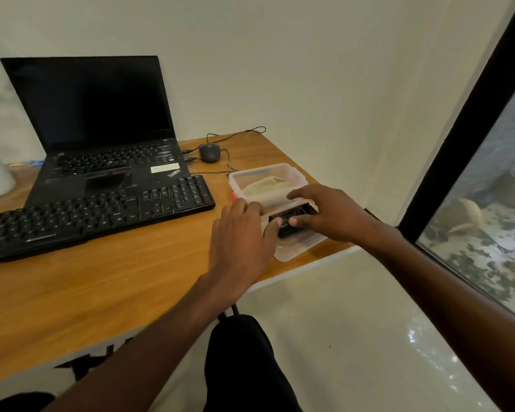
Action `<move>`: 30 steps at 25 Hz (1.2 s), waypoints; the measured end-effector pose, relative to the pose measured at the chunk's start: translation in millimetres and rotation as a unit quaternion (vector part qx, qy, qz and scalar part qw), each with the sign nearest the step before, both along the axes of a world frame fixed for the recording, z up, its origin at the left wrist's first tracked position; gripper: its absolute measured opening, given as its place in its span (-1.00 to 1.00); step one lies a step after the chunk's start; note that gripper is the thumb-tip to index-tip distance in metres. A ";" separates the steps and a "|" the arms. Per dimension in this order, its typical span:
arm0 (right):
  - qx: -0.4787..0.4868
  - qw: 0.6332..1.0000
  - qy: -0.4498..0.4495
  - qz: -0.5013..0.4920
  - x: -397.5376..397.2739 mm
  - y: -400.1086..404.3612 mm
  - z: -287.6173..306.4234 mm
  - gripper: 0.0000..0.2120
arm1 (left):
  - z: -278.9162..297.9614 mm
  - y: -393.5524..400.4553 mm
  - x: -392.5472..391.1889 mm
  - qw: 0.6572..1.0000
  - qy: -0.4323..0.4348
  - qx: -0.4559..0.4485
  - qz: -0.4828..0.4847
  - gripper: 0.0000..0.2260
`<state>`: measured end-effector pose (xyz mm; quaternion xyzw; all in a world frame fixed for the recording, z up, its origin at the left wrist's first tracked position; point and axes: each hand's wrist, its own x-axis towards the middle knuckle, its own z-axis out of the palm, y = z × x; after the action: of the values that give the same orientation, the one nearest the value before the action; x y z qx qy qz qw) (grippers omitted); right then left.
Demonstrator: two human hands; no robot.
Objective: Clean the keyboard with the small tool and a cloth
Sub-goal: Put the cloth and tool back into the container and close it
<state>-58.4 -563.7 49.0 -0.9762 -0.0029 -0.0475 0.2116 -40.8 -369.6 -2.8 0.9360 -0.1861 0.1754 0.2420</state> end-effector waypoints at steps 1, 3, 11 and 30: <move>0.002 1.000 0.015 0.022 0.2 -0.4 0.4 -0.49 | -4.3 3.9 -1.8 1.000 0.015 0.001 -0.002 -0.63; -0.031 0.997 0.044 0.054 3.4 0.0 -1.0 -0.47 | -10.4 13.0 -3.0 0.999 0.032 0.023 -0.012 -0.60; -0.003 0.997 -0.079 0.024 -3.7 11.6 16.8 -0.49 | -7.5 36.4 5.2 0.998 -0.016 -0.032 -0.052 -0.73; -0.018 0.982 -0.174 -0.065 78.0 26.9 31.1 -0.84 | -5.0 34.7 40.0 0.997 -0.073 -0.037 0.013 -0.72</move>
<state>19.6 -536.8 80.0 -0.9548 0.0226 -0.2302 0.1866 -0.8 -334.8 -7.8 0.9134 -0.1843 0.2531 0.2600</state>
